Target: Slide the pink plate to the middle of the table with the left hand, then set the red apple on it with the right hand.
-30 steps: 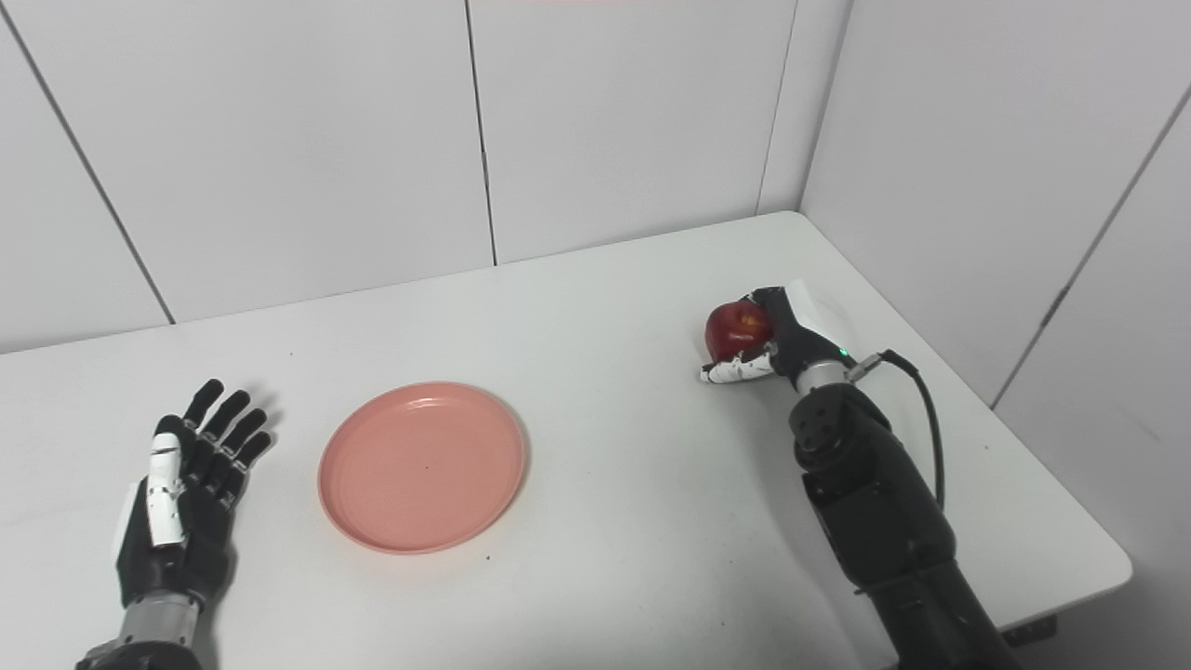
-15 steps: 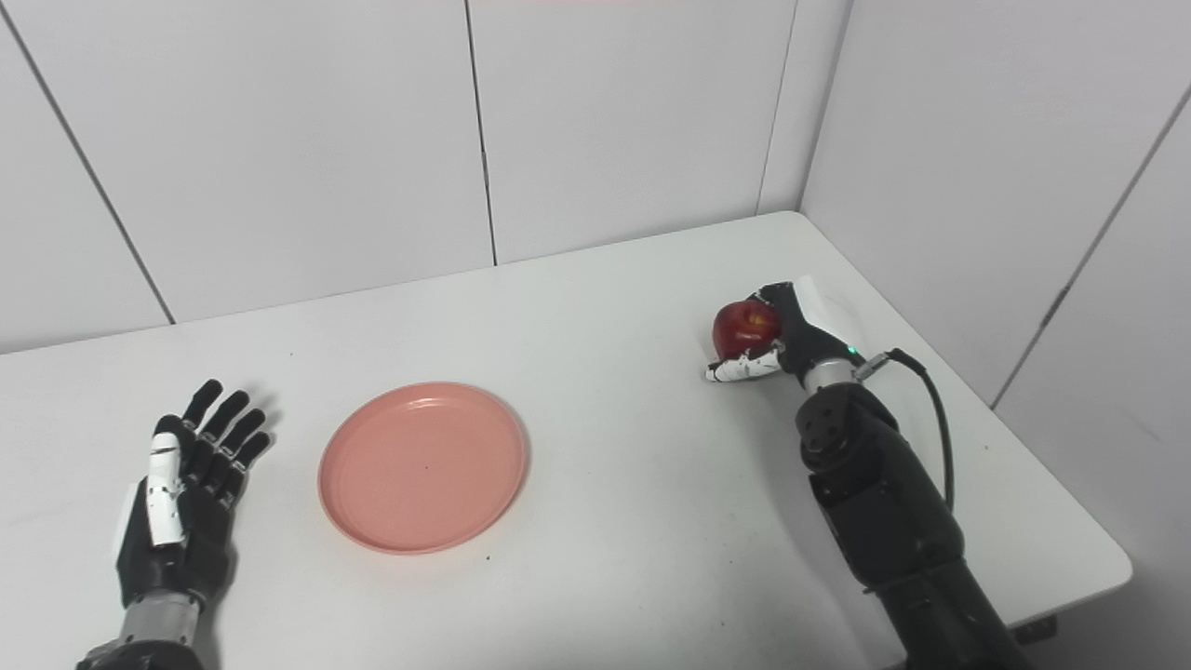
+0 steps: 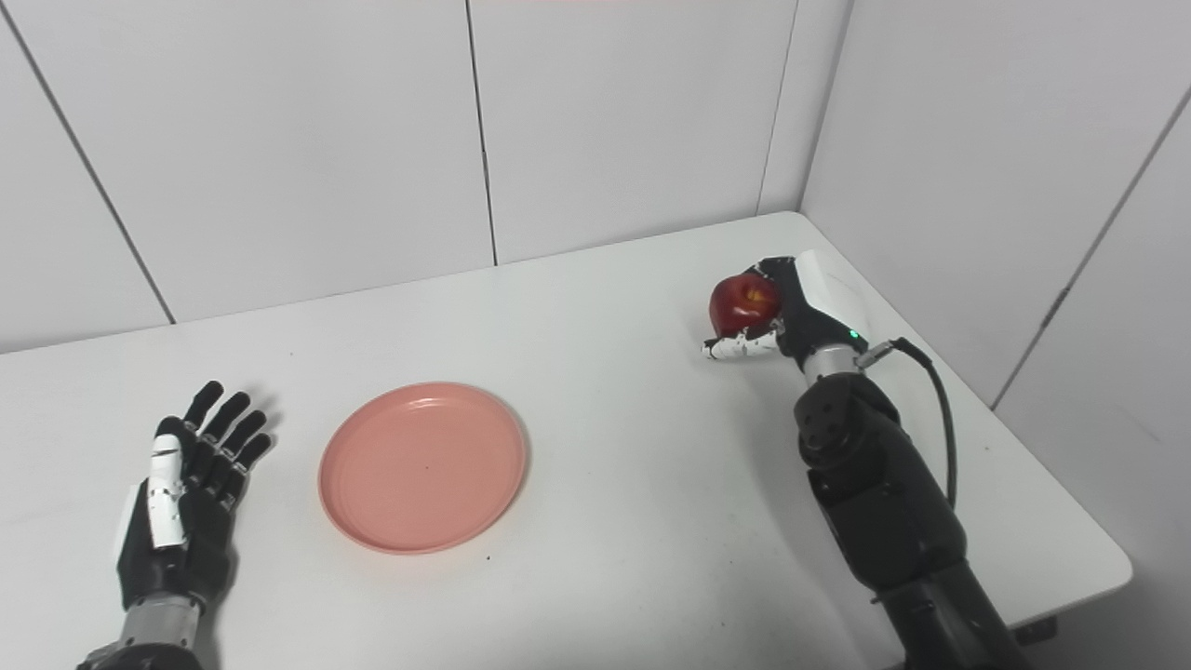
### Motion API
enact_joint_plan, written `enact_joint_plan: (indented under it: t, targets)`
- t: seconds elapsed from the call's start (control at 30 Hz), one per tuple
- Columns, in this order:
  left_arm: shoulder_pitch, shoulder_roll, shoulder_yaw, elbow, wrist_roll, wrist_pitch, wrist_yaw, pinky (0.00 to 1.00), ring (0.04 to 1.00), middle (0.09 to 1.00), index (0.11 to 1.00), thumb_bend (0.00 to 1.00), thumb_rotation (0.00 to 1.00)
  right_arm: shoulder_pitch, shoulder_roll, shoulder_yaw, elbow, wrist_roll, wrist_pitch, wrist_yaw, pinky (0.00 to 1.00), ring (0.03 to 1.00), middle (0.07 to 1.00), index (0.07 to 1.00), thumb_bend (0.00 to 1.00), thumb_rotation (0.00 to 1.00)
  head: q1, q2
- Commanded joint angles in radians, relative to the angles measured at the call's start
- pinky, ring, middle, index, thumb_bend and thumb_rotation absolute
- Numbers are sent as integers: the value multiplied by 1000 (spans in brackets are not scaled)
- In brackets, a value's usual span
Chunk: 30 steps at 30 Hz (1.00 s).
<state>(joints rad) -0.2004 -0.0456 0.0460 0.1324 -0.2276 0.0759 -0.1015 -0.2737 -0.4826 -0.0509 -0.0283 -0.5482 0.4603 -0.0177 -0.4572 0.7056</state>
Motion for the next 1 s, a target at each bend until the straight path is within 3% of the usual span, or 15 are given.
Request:
enact_joint_plan:
  t: [0.0,0.27,0.47,0.97]
  targets:
    - [16,-6,-3,5,8,54,18,870,861,877,870,397,1000,-41,-11,-7,-77,-30,2,-14,358,431,459,509,528,0,1,1]
    - [19,-17,-13,-3,21,56,30,867,861,881,873,401,1000,-68,2,23,-191,-66,2,53,375,437,466,505,528,0,33,1]
    - [21,-28,-26,-7,37,50,41,864,862,879,872,407,1000,-114,50,60,-258,-118,9,132,371,436,466,507,528,0,78,1]
    - [35,-80,-54,-51,91,73,93,849,852,866,860,416,1000,-200,213,225,-249,-177,-21,177,287,361,432,517,526,0,250,14]
